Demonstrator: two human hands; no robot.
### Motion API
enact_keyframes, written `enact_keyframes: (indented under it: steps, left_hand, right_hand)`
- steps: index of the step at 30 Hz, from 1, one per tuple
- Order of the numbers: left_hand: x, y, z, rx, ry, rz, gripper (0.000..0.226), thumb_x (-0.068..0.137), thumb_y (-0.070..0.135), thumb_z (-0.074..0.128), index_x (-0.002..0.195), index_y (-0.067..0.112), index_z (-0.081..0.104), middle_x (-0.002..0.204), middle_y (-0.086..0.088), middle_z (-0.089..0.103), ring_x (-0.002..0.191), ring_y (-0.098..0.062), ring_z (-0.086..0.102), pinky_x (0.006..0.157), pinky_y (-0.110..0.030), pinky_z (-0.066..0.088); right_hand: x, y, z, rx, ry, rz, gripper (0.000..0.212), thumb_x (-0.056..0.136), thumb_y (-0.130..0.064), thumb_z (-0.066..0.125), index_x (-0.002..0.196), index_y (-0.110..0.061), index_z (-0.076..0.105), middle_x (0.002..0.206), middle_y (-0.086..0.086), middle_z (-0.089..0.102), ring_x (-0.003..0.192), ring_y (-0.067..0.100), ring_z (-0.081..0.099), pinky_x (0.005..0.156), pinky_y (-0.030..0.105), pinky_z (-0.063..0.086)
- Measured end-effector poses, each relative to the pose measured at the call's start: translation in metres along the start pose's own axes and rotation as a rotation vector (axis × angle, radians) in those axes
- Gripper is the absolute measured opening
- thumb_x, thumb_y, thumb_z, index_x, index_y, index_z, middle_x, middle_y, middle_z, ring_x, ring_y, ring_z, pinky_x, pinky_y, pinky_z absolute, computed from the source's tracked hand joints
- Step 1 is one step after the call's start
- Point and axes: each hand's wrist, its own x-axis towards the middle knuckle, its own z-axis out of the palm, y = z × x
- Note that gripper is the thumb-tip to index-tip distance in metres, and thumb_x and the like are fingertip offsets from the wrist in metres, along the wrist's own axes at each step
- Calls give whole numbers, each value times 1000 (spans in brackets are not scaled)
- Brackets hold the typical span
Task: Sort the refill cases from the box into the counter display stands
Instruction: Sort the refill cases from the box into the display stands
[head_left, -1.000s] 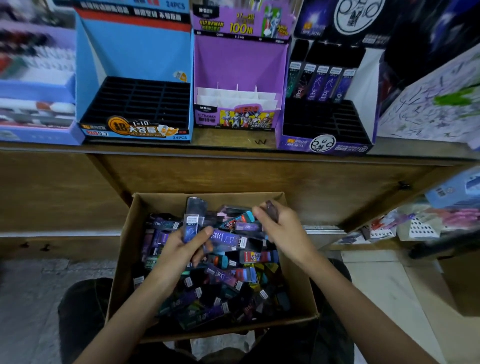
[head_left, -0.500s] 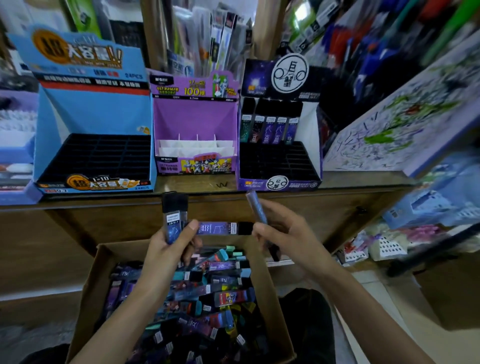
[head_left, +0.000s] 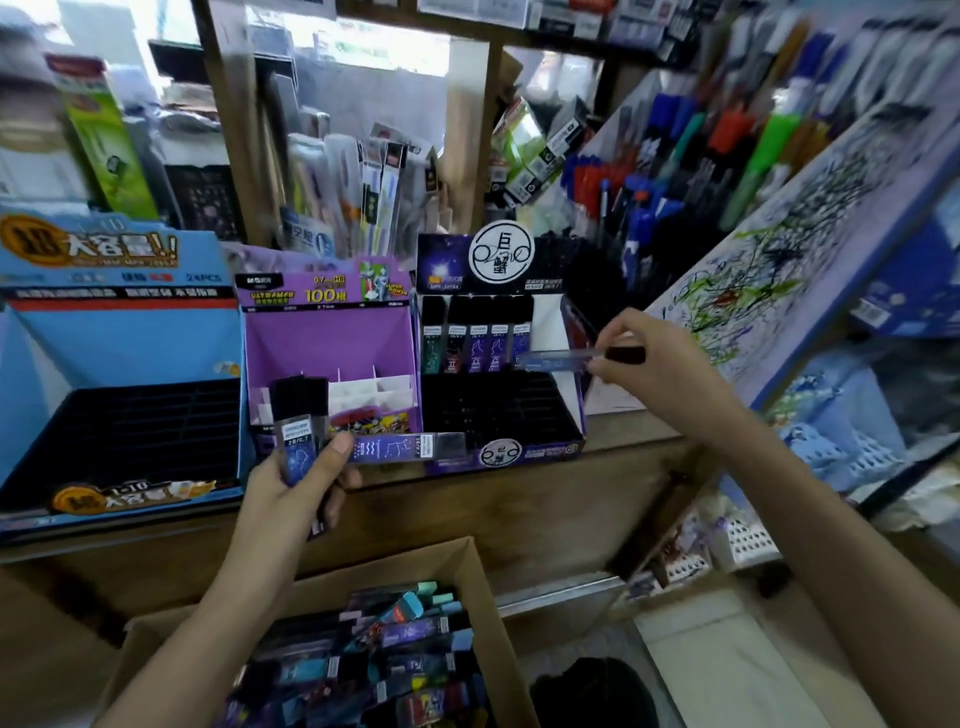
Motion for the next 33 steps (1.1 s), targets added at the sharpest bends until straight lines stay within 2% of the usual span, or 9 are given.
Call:
enact_keyframes:
  steps: [7, 9, 11, 13, 16, 21, 23, 27, 33]
  left_hand:
    - [4, 7, -4, -8, 8, 10, 29, 72, 52, 62, 63, 24, 61, 59, -5, 57, 44, -13, 41, 54, -33, 33]
    - [4, 8, -6, -5, 14, 3, 27, 71, 53, 62, 64, 27, 64, 59, -4, 57, 44, -12, 41, 54, -34, 33]
    - [3, 8, -8, -2, 26, -1, 25, 72, 53, 62, 63, 30, 65, 59, -3, 57, 44, -11, 42, 54, -34, 34]
    - [1, 7, -9, 19, 27, -10, 27, 73, 53, 61, 61, 29, 64, 59, -6, 54, 44, -12, 41, 55, -34, 33]
    - [-2, 6, -7, 18, 27, -23, 29, 74, 51, 61, 60, 26, 61, 57, -4, 54, 44, -12, 41, 54, -33, 33]
    - [-4, 9, -2, 12, 31, -17, 34, 73, 47, 59, 75, 14, 56, 56, 2, 58, 43, -9, 41, 49, -23, 40]
    - [-4, 11, -1, 2, 34, -17, 32, 74, 45, 59, 76, 13, 56, 56, 1, 58, 43, -9, 41, 53, -29, 37]
    - [-3, 13, 0, -9, 28, -13, 31, 75, 45, 60, 77, 15, 57, 57, 2, 58, 43, -10, 41, 54, -32, 35]
    - [-1, 14, 0, -4, 31, -19, 28, 76, 44, 59, 75, 16, 57, 57, 2, 58, 43, -9, 42, 54, -32, 36]
  right_hand:
    - [52, 0, 0, -205, 122, -54, 6, 85, -17, 68, 89, -16, 64, 72, -7, 54, 58, -1, 45, 43, 6, 33]
    - [67, -2, 4, -273, 58, -70, 8, 86, -16, 67, 93, -13, 64, 79, -2, 56, 63, 6, 48, 45, 6, 33]
    - [79, -4, 8, -376, -51, -105, 11, 86, -15, 66, 96, -10, 64, 92, 7, 62, 79, 18, 54, 62, 19, 42]
    - [86, -8, 13, -452, -159, -136, 14, 86, -14, 66, 99, -8, 64, 100, 12, 64, 91, 25, 57, 73, 27, 42]
    - [88, -13, 18, -506, -250, -152, 15, 87, -13, 65, 100, -6, 63, 103, 13, 63, 94, 27, 57, 74, 28, 41]
    - [95, -23, 12, -418, -341, -81, 13, 84, -9, 69, 94, -2, 64, 94, 18, 67, 67, 19, 57, 67, 29, 47]
    - [99, -25, 11, -386, -342, -30, 19, 85, -12, 68, 100, -1, 63, 97, 19, 67, 73, 21, 59, 71, 31, 49]
    - [103, -25, 14, -343, -329, 9, 40, 91, -17, 61, 125, 0, 48, 121, 17, 57, 106, 31, 56, 78, 26, 38]
    - [97, -18, 17, -349, -174, -73, 36, 86, -14, 67, 120, -5, 59, 115, 18, 63, 107, 32, 58, 86, 32, 46]
